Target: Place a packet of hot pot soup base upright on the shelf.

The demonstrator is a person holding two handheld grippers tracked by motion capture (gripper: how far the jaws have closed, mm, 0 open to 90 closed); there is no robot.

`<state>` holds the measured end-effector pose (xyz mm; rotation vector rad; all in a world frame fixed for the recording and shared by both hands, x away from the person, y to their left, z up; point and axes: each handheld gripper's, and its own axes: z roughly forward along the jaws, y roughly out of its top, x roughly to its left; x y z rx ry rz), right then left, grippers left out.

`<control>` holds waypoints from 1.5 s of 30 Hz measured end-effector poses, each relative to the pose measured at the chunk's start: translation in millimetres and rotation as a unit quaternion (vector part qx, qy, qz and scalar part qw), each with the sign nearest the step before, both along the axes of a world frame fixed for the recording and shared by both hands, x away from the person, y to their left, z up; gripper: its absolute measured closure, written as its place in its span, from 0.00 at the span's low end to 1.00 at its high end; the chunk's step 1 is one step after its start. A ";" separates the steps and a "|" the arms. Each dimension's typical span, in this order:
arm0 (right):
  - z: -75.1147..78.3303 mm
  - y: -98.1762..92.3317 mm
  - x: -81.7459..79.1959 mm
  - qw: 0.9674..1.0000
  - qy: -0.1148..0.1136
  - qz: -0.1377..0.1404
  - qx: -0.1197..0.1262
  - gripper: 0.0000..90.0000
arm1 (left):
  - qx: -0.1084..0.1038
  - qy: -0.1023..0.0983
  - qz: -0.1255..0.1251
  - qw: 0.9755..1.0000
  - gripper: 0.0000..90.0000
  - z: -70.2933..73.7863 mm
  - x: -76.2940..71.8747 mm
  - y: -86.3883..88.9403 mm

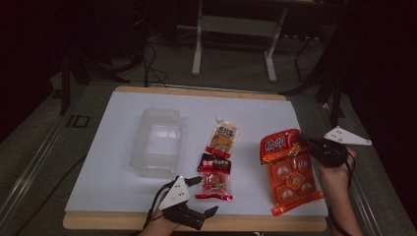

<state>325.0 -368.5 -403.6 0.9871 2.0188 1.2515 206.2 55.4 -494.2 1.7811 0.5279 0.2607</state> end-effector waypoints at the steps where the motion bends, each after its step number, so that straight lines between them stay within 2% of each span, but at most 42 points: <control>1: 0.5 -1.7 -2.0 1.000 -0.001 0.001 0.003 0.98 | -0.003 0.002 -0.006 1.000 0.05 0.1 1.6 -3.9; 4: 3.5 -4.7 -7.8 1.000 -0.008 0.003 0.007 0.98 | -0.017 0.010 -0.017 1.000 0.05 0.6 7.4 -16.2; 5: 3.5 -4.7 -7.8 1.000 -0.008 0.003 0.007 0.98 | -0.017 0.010 -0.017 1.000 0.05 0.6 7.4 -16.2; 8: 7.9 -5.1 -15.4 1.000 -0.018 0.004 0.004 0.98 | -0.021 0.007 -0.025 0.999 0.05 3.7 15.5 -34.4; 13: 13.2 -4.0 -23.1 0.999 -0.025 0.016 0.020 0.98 | -0.024 0.006 -0.036 0.999 0.05 7.1 25.3 -55.1; 15: 17.6 -0.6 -27.2 0.999 -0.033 0.021 0.017 0.98 | -0.023 0.005 -0.039 0.999 0.05 8.0 29.1 -61.2; 17: 23.1 3.7 -31.7 0.998 -0.041 0.028 0.022 0.98 | -0.027 0.007 -0.040 0.999 0.05 8.6 32.2 -65.5; 20: 32.0 12.0 -37.9 0.997 -0.056 0.042 0.026 0.98 | -0.021 -0.001 -0.037 0.999 0.05 10.3 37.9 -69.4; 25: 41.4 27.5 -46.9 0.994 -0.074 0.069 0.028 0.98 | -0.023 -0.013 -0.027 0.999 0.05 15.6 49.7 -70.5; 30: 39.4 36.0 -52.6 0.993 -0.080 0.083 0.024 0.98 | -0.017 -0.020 -0.016 1.000 0.05 17.4 62.2 -69.7; 34: 33.2 32.3 -60.7 0.992 -0.084 0.089 0.037 0.98 | -0.014 -0.024 -0.017 0.999 0.05 17.1 68.8 -74.5; 37: 29.6 23.7 -67.3 0.991 -0.083 0.093 0.047 0.98 | -0.024 -0.014 -0.034 0.999 0.05 16.5 73.9 -81.5; 39: 26.9 17.5 -71.7 0.992 -0.082 0.085 0.048 0.98 | -0.028 -0.014 -0.041 0.999 0.05 16.5 76.2 -87.2; 42: 22.1 8.9 -77.3 0.991 -0.077 0.089 0.063 0.98 | -0.017 -0.023 -0.049 0.998 0.05 15.4 80.0 -95.8; 45: 20.9 6.6 -82.3 0.992 -0.082 0.080 0.049 0.98 | -0.004 -0.030 -0.066 0.997 0.05 13.9 84.5 -103.4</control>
